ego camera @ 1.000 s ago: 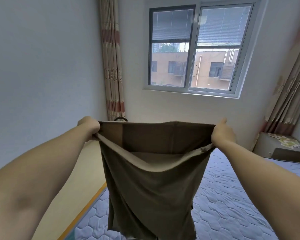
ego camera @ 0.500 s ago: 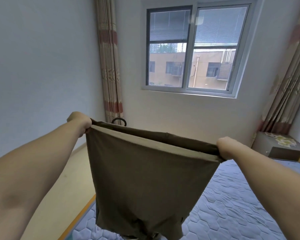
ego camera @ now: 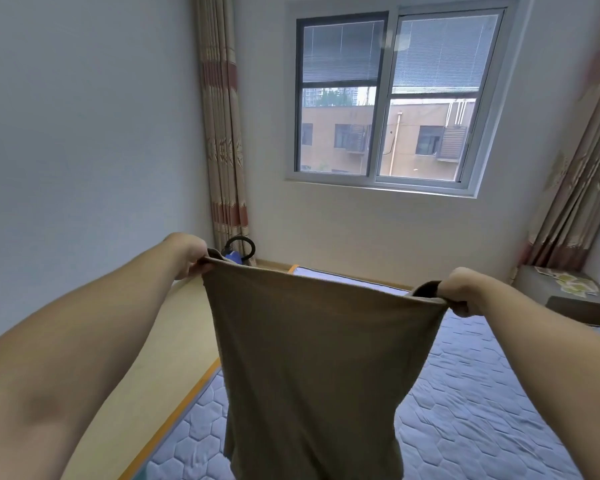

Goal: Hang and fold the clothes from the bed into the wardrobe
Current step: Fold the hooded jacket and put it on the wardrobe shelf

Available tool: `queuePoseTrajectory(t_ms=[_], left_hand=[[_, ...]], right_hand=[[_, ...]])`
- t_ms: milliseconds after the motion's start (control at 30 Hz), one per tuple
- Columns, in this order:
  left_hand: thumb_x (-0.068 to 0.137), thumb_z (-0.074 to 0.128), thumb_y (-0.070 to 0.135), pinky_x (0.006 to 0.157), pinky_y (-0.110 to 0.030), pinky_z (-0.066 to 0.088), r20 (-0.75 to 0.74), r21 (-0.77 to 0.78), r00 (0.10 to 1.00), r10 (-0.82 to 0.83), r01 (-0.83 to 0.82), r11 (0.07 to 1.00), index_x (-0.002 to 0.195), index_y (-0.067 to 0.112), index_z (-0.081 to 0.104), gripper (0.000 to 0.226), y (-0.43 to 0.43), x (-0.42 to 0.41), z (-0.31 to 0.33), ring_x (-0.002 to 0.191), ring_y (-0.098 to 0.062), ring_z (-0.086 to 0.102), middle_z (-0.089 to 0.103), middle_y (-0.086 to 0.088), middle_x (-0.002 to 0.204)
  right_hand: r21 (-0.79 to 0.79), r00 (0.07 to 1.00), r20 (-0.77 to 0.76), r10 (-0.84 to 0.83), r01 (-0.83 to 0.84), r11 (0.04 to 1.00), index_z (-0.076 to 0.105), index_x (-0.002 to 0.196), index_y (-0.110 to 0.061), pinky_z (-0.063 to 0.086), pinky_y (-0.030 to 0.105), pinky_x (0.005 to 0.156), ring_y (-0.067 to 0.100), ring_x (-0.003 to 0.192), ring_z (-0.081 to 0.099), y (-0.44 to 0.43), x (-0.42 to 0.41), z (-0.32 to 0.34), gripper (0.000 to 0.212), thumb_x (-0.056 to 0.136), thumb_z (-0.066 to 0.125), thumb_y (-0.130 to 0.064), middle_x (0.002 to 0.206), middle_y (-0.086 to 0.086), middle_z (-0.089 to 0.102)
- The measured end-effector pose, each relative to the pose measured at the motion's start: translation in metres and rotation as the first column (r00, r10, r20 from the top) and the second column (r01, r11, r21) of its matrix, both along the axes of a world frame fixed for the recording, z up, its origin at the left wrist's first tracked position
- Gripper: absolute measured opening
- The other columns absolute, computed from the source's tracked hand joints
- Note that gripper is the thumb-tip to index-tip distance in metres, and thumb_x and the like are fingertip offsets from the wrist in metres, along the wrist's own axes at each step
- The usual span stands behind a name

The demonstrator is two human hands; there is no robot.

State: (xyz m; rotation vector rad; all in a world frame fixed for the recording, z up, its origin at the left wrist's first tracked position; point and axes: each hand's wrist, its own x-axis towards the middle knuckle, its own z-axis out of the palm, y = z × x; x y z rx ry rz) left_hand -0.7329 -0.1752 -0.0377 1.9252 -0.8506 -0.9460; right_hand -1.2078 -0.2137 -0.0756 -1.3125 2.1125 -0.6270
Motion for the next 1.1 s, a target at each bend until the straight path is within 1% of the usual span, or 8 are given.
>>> queuePoseTrajectory(t_ms=[133, 267, 433, 533, 767, 867, 967, 1100], left_hand=[[0.102, 0.049, 0.008, 0.059, -0.019, 0.044, 0.125, 0.001, 0.991, 0.04, -0.04, 0.999, 0.091, 0.003, 0.061, 0.017, 0.0, 0.004, 0.0, 0.066, -0.021, 0.06, 0.063, -0.011, 0.082], [0.095, 0.06, 0.002, 0.047, -0.019, 0.048, 0.435, 0.162, 0.876, -0.21, 0.154, 0.975, 0.09, 0.001, 0.067, 0.009, -0.003, 0.003, 0.005, 0.062, -0.02, 0.063, 0.071, -0.013, 0.084], [0.096, 0.061, 0.001, 0.052, -0.023, 0.045, 0.45, 0.251, 0.835, -0.315, 0.221, 0.943, 0.1, 0.002, 0.075, 0.014, 0.001, -0.002, 0.005, 0.065, -0.021, 0.057, 0.064, -0.013, 0.079], [0.095, 0.06, -0.004, 0.038, -0.021, 0.048, 0.337, 0.256, 0.893, -0.3, 0.22, 0.941, 0.109, -0.009, 0.07, 0.018, -0.005, -0.002, -0.004, 0.054, -0.02, 0.061, 0.064, -0.015, 0.085], [0.102, 0.04, 0.0, 0.05, -0.024, 0.053, 0.313, 0.308, 0.856, -0.412, 0.319, 0.896, 0.097, 0.013, 0.082, 0.044, -0.007, -0.002, -0.019, 0.067, -0.021, 0.064, 0.068, -0.015, 0.102], [0.099, 0.041, -0.002, 0.05, -0.023, 0.049, 0.287, 0.415, 0.831, -0.476, 0.34, 0.844, 0.094, 0.005, 0.081, 0.041, -0.003, 0.001, -0.023, 0.056, -0.018, 0.06, 0.07, -0.015, 0.087], [0.097, 0.044, 0.0, 0.054, -0.023, 0.051, 0.274, 0.636, 0.767, -0.58, 0.308, 0.708, 0.104, -0.004, 0.073, 0.03, -0.007, 0.002, -0.035, 0.057, -0.019, 0.06, 0.067, -0.016, 0.087], [0.099, 0.055, 0.012, 0.059, -0.021, 0.05, 0.096, 0.925, 0.691, -0.717, 0.204, 0.32, 0.117, 0.001, 0.071, 0.028, -0.022, 0.004, -0.063, 0.068, -0.017, 0.066, 0.073, -0.01, 0.107]], right_hand=[[0.231, 0.713, -0.633, 0.302, -0.198, 0.952, 0.065, 0.101, -0.005, 0.049, 0.021, 0.059, 0.018, 0.07, 0.052, 0.026, 0.01, 0.028, 0.02, 0.097, 0.046, -0.008, 0.086, 0.005, 0.053], [0.281, 0.586, -0.735, 0.341, -0.195, 0.94, 0.064, 0.128, -0.007, 0.048, 0.021, 0.075, 0.017, 0.088, 0.052, 0.031, 0.017, 0.037, 0.032, 0.102, 0.047, -0.015, 0.094, 0.001, 0.052], [0.349, 0.555, -0.736, 0.388, -0.179, 0.92, 0.072, 0.103, -0.008, 0.047, 0.019, 0.068, 0.011, 0.08, 0.057, 0.029, 0.008, 0.044, 0.018, 0.098, 0.064, -0.023, 0.087, -0.008, 0.067], [0.389, 0.673, -0.642, 0.368, -0.128, 0.912, 0.06, 0.072, -0.009, 0.044, 0.011, 0.042, 0.006, 0.057, 0.058, 0.022, 0.001, 0.037, 0.029, 0.099, 0.063, -0.016, 0.058, -0.012, 0.067], [0.543, 0.748, -0.448, 0.49, -0.208, 0.814, 0.075, 0.101, -0.003, 0.031, 0.021, 0.043, 0.014, 0.046, 0.039, 0.02, -0.014, 0.024, 0.034, 0.095, 0.042, 0.0, 0.072, 0.001, 0.073], [0.599, 0.802, -0.329, 0.499, -0.231, 0.767, 0.078, 0.088, -0.008, 0.028, 0.023, 0.05, 0.017, 0.048, 0.031, 0.016, -0.022, 0.011, 0.033, 0.088, 0.046, -0.002, 0.061, 0.004, 0.05], [0.727, 0.769, -0.289, 0.57, -0.211, 0.653, 0.071, 0.084, -0.006, 0.028, 0.023, 0.051, 0.018, 0.052, 0.032, 0.015, -0.02, 0.0, 0.026, 0.081, 0.045, -0.001, 0.071, 0.01, 0.045], [0.898, 0.753, -0.205, 0.625, -0.109, 0.426, 0.057, 0.072, -0.007, 0.032, 0.022, 0.051, 0.016, 0.05, 0.035, 0.011, -0.013, -0.022, 0.019, 0.09, 0.049, -0.008, 0.063, 0.006, 0.041]])
